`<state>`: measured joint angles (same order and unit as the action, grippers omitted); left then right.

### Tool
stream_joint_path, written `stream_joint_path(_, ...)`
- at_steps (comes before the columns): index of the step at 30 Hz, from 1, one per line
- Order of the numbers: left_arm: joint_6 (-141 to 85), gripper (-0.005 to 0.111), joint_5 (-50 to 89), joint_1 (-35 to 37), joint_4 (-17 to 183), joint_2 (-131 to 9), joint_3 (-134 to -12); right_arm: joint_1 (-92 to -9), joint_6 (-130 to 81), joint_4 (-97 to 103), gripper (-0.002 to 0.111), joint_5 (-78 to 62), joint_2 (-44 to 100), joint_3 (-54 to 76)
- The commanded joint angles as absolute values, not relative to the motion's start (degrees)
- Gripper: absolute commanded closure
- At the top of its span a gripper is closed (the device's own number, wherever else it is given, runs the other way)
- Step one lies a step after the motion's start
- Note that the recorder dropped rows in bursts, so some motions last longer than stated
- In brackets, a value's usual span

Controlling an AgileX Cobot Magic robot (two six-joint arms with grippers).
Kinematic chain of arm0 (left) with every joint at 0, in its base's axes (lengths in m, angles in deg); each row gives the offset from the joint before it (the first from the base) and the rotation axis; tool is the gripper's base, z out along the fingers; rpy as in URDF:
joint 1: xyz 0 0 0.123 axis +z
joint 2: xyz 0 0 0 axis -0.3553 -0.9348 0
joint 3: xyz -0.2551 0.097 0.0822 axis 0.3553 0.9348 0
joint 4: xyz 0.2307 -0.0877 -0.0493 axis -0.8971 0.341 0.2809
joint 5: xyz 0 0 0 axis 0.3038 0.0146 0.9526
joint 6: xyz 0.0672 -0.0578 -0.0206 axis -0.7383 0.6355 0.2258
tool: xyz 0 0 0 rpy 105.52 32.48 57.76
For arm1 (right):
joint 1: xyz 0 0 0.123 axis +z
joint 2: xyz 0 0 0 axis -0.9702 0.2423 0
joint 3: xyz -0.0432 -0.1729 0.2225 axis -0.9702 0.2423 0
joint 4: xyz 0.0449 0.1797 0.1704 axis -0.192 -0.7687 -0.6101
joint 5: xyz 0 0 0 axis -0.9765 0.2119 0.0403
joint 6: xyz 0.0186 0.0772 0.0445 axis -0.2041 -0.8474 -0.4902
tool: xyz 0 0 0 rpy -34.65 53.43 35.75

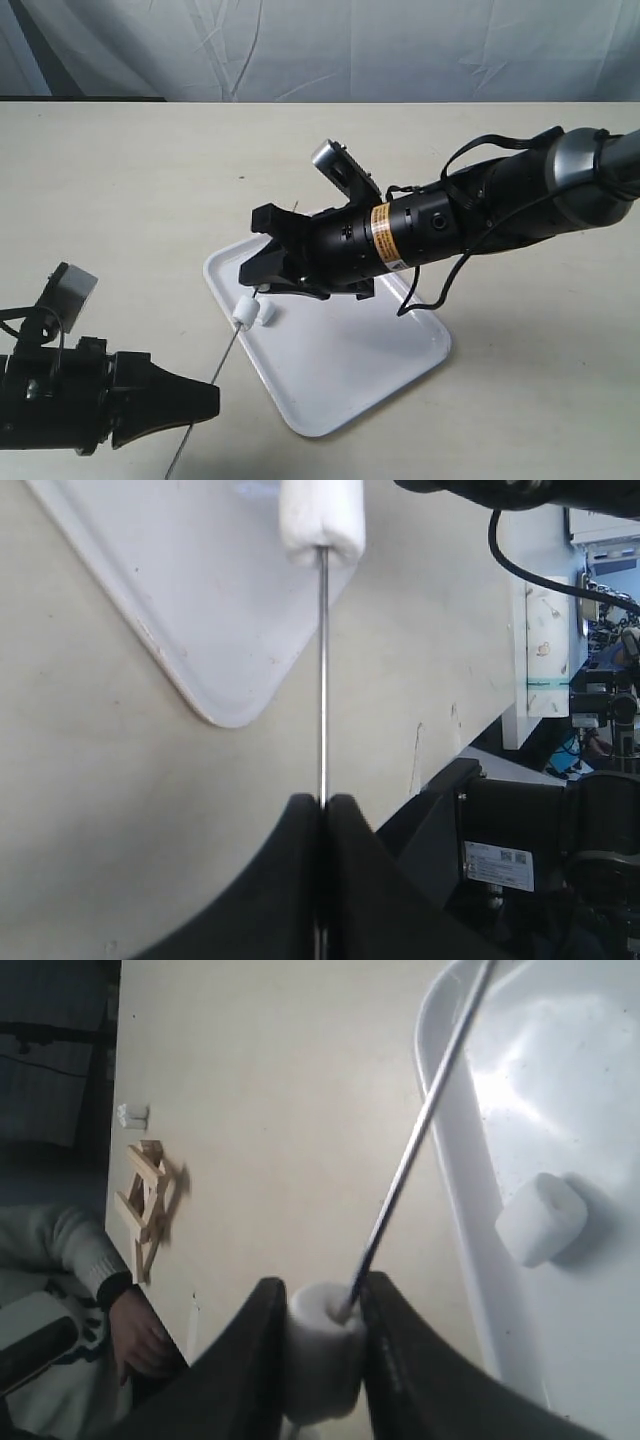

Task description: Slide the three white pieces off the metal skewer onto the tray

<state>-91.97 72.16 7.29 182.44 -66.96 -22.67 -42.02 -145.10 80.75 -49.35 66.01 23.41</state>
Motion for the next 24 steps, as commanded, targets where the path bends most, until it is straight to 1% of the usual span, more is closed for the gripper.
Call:
stream_joint_path(1,-92.0,0.107,73.8,7.0,183.0,-66.7,-23.0,-42.2,-146.5,82.4,0.086,-47.7,66.0,23.5)
stream_joint_path(13,-90.6,0.107,79.0,7.0,179.0,-66.7,-17.6,-42.2,-146.5,82.1,0.086,-31.6,66.0,23.5)
stream_joint_path(24,-91.0,0.107,85.8,7.0,177.9,-66.7,-12.3,-42.9,-146.5,82.1,0.086,-21.8,66.0,23.1)
